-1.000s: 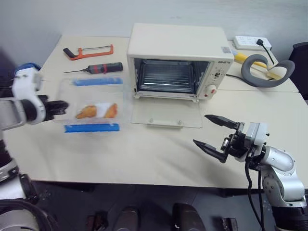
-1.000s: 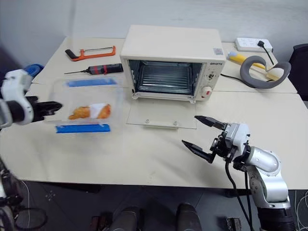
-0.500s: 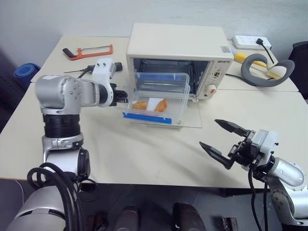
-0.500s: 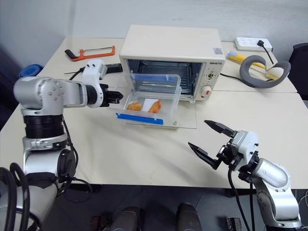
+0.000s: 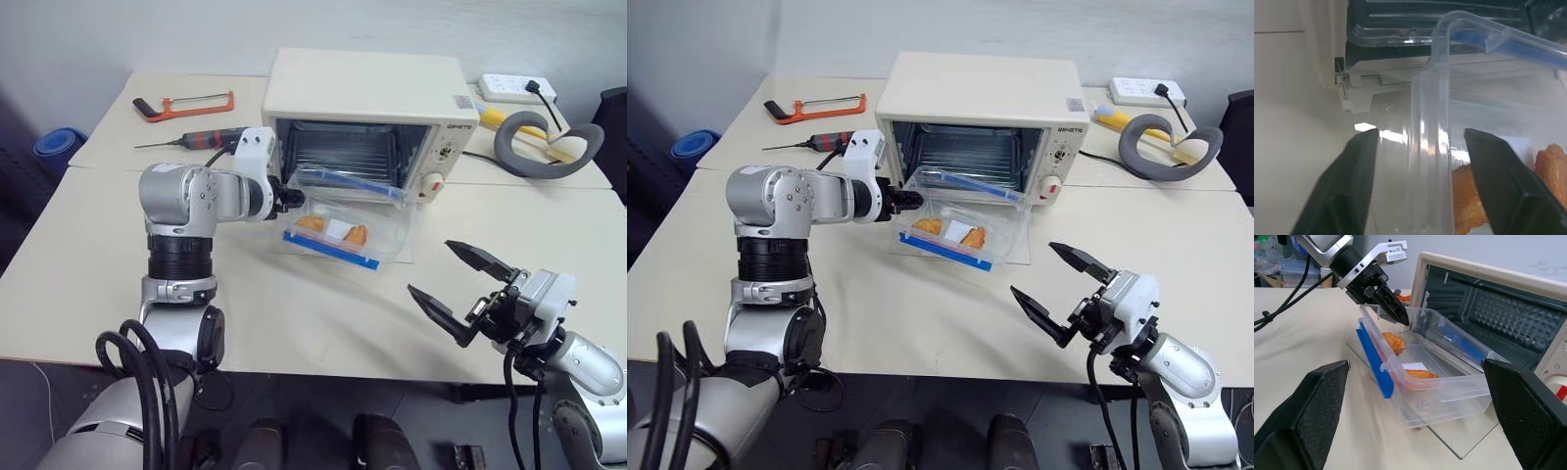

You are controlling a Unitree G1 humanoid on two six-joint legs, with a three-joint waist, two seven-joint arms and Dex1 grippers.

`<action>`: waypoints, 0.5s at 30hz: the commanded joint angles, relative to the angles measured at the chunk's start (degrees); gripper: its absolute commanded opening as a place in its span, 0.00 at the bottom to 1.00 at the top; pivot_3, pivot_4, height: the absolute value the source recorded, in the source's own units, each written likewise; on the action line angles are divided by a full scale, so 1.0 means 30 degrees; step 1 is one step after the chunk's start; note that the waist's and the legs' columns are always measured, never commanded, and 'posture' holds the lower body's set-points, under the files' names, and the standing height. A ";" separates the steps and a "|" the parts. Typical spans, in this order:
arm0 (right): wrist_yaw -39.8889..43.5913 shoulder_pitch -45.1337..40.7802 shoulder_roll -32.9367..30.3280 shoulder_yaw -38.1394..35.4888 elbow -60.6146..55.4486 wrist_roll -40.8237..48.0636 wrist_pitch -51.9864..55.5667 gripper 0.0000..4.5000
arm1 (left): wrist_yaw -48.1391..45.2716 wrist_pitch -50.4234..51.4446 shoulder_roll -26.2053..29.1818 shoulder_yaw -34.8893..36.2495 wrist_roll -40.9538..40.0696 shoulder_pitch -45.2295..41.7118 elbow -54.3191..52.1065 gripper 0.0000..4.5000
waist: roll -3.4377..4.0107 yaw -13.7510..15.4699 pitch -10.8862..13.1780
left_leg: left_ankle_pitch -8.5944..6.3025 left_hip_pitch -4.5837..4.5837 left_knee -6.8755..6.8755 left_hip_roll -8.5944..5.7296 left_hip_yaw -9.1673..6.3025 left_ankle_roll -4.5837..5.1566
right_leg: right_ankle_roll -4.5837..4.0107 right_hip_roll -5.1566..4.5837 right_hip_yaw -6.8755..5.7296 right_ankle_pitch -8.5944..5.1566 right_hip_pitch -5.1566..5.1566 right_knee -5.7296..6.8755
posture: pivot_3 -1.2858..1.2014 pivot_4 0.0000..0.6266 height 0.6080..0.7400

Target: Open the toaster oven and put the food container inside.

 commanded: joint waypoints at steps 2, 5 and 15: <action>-0.0202 -0.0050 -0.0663 -0.0626 -0.1335 0.0831 0.0935 1.00 | -0.1664 -0.0539 0.1048 0.1161 -0.1174 -0.0252 -0.1750 0.79 | 0.0001 0.0014 0.0001 | 0.0000 -0.0004 0.0001 0.0001 -0.0001 0.0000 | 0.0000 0.0002 -0.0001 0.0000 -0.0001 -0.0002 | 0.52 0.24 1.00; -0.0174 -0.0300 -0.1232 -0.0947 -0.1713 0.1811 0.2047 1.00 | -0.3597 -0.0935 0.2779 0.0810 -0.1979 0.0569 -0.2533 0.79 | 0.0008 -0.0012 0.0002 | 0.0000 -0.0005 0.0004 0.0001 -0.0004 0.0000 | 0.0000 0.0001 -0.0001 0.0000 0.0000 -0.0003 | 0.52 0.24 1.00; 0.1619 -0.0585 -0.4499 0.2840 -0.2564 0.3148 0.7498 0.55 | -1.8810 -1.5845 1.1540 -0.2714 -0.2048 1.0672 -0.4206 0.38 | 0.0088 -0.0008 0.0008 | -0.0004 -0.0002 -0.0042 0.0030 0.0004 0.0007 | -0.0030 0.0015 -0.0021 -0.0005 0.0015 -0.0096 | 0.52 0.24 1.00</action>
